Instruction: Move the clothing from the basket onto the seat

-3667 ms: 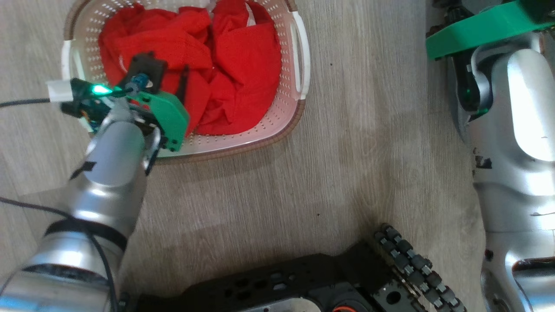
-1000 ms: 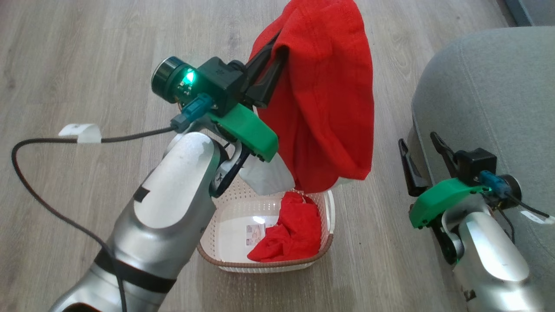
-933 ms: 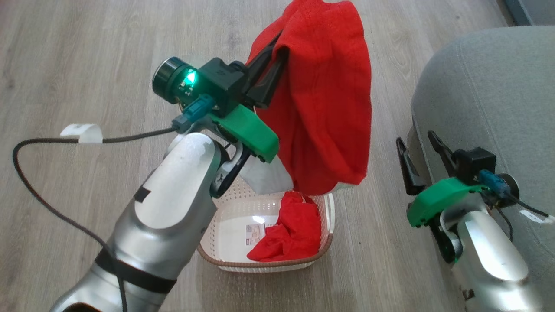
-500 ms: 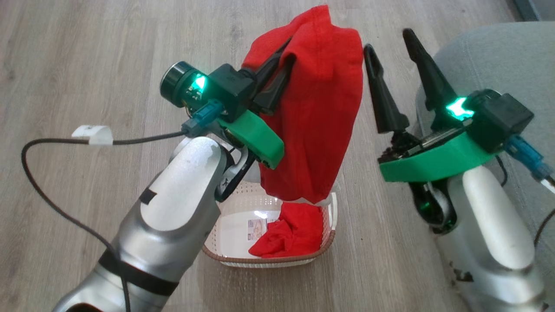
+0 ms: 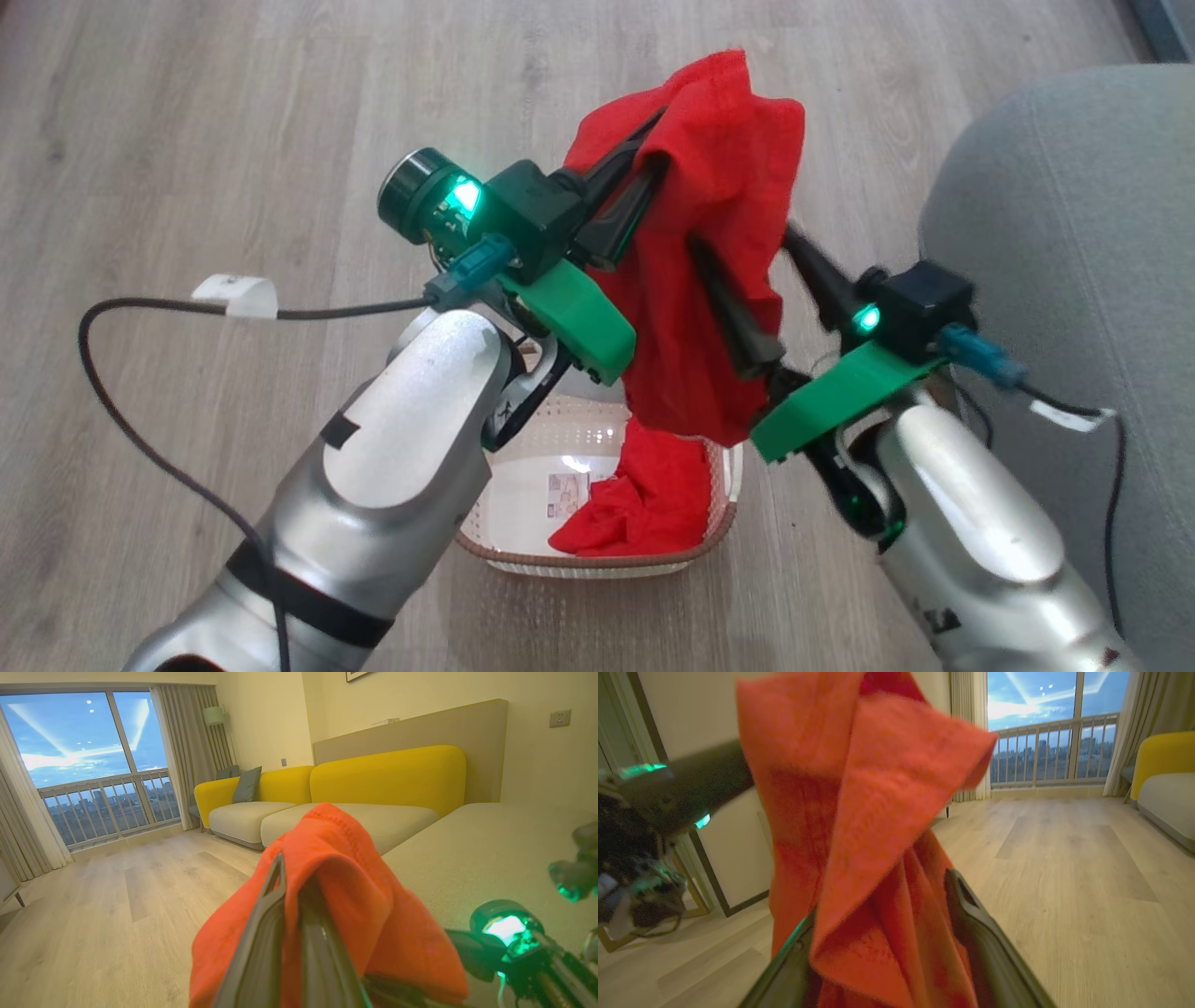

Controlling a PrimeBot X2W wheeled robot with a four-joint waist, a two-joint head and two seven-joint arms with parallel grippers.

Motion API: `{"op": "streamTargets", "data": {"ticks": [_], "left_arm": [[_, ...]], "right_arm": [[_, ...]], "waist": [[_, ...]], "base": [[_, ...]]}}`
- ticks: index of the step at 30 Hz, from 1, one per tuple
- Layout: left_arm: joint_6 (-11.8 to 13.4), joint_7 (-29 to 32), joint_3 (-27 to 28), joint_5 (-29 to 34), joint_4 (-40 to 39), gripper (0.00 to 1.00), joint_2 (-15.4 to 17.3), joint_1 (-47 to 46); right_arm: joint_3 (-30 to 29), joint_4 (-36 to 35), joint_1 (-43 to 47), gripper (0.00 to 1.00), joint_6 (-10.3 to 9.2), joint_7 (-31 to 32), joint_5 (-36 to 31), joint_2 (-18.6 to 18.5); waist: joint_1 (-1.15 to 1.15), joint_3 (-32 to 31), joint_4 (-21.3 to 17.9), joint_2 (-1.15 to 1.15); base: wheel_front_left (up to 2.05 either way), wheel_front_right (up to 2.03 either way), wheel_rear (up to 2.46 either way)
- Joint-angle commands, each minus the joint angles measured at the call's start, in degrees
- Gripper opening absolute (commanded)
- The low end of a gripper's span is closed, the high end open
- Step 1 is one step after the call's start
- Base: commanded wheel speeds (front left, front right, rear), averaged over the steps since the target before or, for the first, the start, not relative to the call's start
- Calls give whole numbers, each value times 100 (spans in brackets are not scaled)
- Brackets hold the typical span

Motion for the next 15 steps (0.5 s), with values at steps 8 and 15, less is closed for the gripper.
{"op": "streamTargets", "data": {"ticks": [8,15], "left_arm": [[-16,-56,-69,-224,-278,0,81,-206],[1,-56,-307,-404,-268,0,81,-145]], "right_arm": [[713,1136,-814,100,-1,-36,367,246],[810,2014,-1201,0,-1,-36,690,368]], "waist": [[0,-38,267,0],[0,-60,484,0]], "base": [[0,0,0],[0,0,0]]}}
